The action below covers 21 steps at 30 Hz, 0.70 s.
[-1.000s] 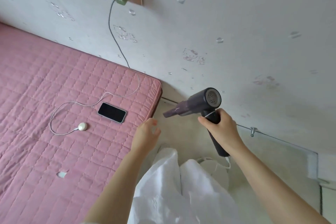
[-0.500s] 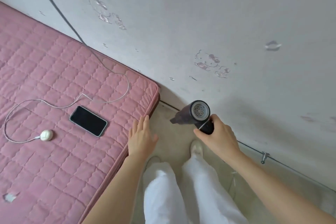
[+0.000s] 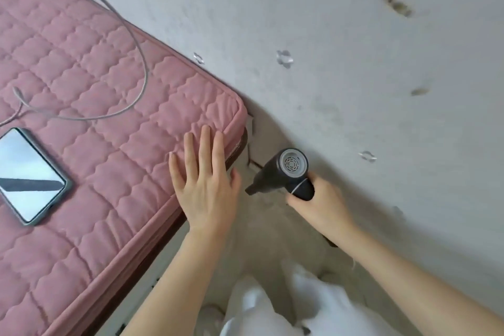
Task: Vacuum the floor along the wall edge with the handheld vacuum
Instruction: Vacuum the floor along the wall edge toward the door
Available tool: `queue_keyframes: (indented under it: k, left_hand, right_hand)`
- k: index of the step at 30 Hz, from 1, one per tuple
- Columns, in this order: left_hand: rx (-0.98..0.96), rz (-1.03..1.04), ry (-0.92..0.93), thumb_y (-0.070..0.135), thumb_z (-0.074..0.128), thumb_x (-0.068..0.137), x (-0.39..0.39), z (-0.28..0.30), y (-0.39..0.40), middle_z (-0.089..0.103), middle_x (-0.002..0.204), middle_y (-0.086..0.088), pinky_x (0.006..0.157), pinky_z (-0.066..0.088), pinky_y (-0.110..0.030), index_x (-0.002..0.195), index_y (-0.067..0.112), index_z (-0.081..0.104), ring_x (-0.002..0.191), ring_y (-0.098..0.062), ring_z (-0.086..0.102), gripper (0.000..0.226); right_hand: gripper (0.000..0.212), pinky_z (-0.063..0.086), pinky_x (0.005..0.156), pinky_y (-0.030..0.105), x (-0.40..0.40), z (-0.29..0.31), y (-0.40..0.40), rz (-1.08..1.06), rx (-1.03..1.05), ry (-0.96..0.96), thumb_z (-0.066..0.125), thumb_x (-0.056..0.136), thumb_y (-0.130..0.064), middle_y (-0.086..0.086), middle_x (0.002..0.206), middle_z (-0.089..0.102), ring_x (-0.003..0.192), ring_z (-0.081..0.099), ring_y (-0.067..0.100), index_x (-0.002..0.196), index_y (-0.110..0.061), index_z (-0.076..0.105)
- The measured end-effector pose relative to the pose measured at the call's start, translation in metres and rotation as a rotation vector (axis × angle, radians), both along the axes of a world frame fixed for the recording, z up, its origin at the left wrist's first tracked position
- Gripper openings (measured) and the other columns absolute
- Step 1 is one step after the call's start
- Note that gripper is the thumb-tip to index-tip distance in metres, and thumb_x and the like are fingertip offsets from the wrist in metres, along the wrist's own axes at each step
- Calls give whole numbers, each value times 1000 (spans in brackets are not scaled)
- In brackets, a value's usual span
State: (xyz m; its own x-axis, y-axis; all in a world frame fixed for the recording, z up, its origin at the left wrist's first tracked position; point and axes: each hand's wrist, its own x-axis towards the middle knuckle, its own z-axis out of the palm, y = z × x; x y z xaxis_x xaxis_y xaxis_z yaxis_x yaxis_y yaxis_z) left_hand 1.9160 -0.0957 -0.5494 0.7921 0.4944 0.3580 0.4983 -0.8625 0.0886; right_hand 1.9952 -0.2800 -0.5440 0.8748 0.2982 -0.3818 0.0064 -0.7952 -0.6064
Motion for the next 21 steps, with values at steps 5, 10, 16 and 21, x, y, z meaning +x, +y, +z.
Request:
queue_keyframes:
  k: [5,10,16,21]
  left_hand:
    - [130,35,-115,33,61,91,5,-19,3,40,155,-3,120,15,-52,147,17,43,146,-29,30,61]
    - [250,14,-186,26,66,90,3,-31,8,45,151,-4,117,24,-47,147,16,44,142,-30,37,61]
    - [307,-2,-196,14,61,94,-2,-39,14,40,155,-2,116,27,-44,151,18,36,143,-29,35,63]
    - [335,-5,-246,5,52,96,-2,-45,13,39,156,-3,117,24,-43,152,17,35,144,-29,34,59]
  right_hand:
    - [29,49,62,31,8,-53,-1,59,59,-39,67,71,-44,-9,77,66,73,62,15,94,-29,59]
    - [25,57,62,33,4,-85,-8,78,152,-6,69,69,-42,-9,74,69,61,66,10,90,-33,60]
    - [33,58,69,36,-18,-115,-14,83,215,72,69,66,-47,-9,80,70,69,67,14,95,-36,60]
    - [26,58,65,36,-31,-131,-6,87,300,75,73,72,-35,-7,81,70,63,67,13,95,-32,60]
